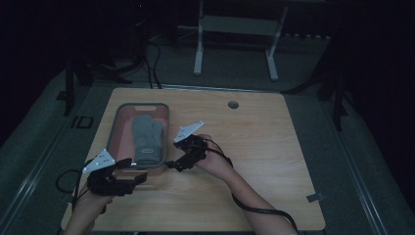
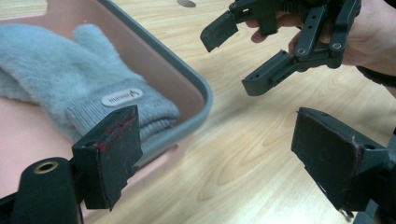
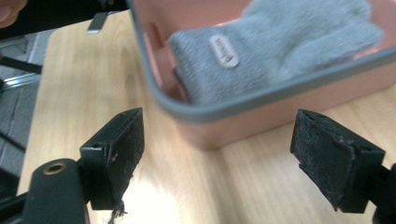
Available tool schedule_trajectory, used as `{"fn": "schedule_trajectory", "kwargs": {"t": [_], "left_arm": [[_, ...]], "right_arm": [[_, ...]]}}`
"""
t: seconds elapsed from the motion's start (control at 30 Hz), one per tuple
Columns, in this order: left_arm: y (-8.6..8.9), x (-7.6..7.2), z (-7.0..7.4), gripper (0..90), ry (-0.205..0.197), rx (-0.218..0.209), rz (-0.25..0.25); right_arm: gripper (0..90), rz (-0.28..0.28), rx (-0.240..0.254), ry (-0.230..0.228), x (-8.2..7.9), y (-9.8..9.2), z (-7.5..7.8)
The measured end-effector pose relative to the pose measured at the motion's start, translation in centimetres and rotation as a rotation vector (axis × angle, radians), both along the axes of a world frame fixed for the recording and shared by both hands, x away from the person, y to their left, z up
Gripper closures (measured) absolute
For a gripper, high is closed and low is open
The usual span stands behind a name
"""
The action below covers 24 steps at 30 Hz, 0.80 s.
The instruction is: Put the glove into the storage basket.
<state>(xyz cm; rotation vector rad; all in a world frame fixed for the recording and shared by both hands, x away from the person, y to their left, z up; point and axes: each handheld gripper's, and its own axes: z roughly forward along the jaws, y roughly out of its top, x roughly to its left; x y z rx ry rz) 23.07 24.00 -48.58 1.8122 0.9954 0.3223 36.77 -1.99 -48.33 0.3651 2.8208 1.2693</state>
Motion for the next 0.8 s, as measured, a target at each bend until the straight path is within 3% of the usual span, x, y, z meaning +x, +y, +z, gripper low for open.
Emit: {"fn": "schedule_trajectory", "kwargs": {"t": [0.07,0.17,0.23,0.4,0.47,0.8], "left_arm": [[-0.2,-0.3,-0.4,16.4,0.008,-0.009,-0.016],[-0.6,-0.7,-1.2,16.4,-0.003,0.015,-0.039],[-0.7,-0.9,-1.9,16.4,-0.013,0.000,-0.060],[-1.0,-1.0,-3.3,16.4,0.008,-0.012,-0.065],[-1.2,-1.1,-4.5,16.4,0.016,-0.002,-0.063],[-1.5,-0.8,-6.4,16.4,0.046,0.014,-0.048]], "right_arm": [[17.6,0.007,0.005,-0.004,-0.3,-0.5,-0.4],[17.4,0.008,-0.005,-0.003,-0.5,-1.1,-1.1],[17.2,0.011,0.002,0.003,-0.6,-1.4,-1.6],[16.9,0.021,-0.008,0.003,-0.9,-1.8,-2.9],[16.8,0.028,-0.010,0.014,-1.0,-2.1,-4.1],[15.9,0.031,-0.020,0.052,-1.1,-2.7,-6.5]]}}
